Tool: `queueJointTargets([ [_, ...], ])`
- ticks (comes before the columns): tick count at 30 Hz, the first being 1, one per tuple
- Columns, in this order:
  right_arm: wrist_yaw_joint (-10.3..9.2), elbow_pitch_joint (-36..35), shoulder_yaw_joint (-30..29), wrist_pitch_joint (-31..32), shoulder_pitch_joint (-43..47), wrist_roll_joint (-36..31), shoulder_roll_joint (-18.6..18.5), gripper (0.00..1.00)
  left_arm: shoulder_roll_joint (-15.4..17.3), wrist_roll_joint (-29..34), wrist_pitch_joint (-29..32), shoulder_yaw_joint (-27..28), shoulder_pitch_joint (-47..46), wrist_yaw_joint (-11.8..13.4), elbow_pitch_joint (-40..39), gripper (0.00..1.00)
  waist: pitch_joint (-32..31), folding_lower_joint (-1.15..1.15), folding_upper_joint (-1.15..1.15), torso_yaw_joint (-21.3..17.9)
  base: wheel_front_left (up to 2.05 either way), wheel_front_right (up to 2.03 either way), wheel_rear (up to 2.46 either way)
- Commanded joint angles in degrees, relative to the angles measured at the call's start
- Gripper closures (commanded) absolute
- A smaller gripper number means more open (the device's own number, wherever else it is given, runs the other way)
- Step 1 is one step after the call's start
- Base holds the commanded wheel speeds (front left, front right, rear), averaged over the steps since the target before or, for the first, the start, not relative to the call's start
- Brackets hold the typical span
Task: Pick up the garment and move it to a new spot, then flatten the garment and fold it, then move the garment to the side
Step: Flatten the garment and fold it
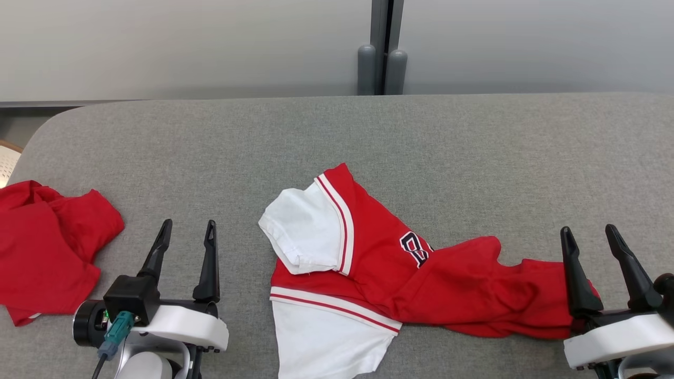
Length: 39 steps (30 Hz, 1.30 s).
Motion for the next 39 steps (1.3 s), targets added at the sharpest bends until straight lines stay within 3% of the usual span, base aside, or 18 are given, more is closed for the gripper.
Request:
queueJointTargets([
  [1,-0.02,0.1,-0.2,0.2,0.4,-0.2,-0.1,0.00,0.5,0.1,0.0,0.1,0.3,0.2,0.0,0.00,-0.4,0.00,0.00,0.0,0.00,0.00,0.00],
  [12,-0.02,-0.4,-1.0,1.4,1.2,0.1,0.5,0.00,0.9,-0.1,0.5,-0.6,0.2,0.7,-0.9,0.00,-0.3,0.00,0.00,0.3,0.00,0.00,0.00],
  [16,-0.02,1.2,-1.5,2.5,0.1,1.1,-1.2,0.00,0.7,0.1,0.6,-1.3,-1.2,0.4,-0.9,0.00,0.8,0.00,0.00,1.4,0.00,0.00,0.00],
  [22,-0.02,7.3,0.0,7.0,-5.7,5.5,-8.2,0.00,-0.4,-0.1,0.1,-3.5,-4.6,-0.2,-0.6,0.00,4.8,0.00,0.00,4.7,0.00,0.00,0.00],
  [27,-0.02,11.4,7.4,14.9,-10.6,9.3,-14.6,0.00,-1.5,-0.6,-0.2,-5.0,-6.9,-0.4,0.3,0.00,8.1,0.00,0.00,6.7,0.00,0.00,0.00],
  [36,-0.03,14.0,16.1,25.9,-14.1,14.4,-20.2,0.00,-2.1,-1.1,-0.3,-6.0,-8.7,-0.5,0.9,0.00,10.3,0.00,0.00,7.4,0.00,0.00,0.00],
  [37,-0.02,14.1,16.5,26.1,-14.3,14.8,-20.3,0.12,-2.1,-1.1,-0.3,-5.9,-8.8,-0.4,0.8,0.00,10.4,0.00,0.00,7.3,0.00,0.00,0.00],
  [38,-0.02,14.3,16.7,25.8,-14.6,15.2,-20.2,0.64,-2.1,-1.1,-0.3,-5.7,-8.9,-0.4,0.7,0.00,10.5,0.00,0.00,7.2,0.00,0.00,0.00],
  [39,-0.02,14.6,17.1,26.1,-14.7,15.9,-20.1,1.00,-2.2,-1.1,-0.3,-5.5,-9.0,-0.4,0.7,0.00,10.5,0.00,0.00,7.0,0.00,0.00,0.00],
])
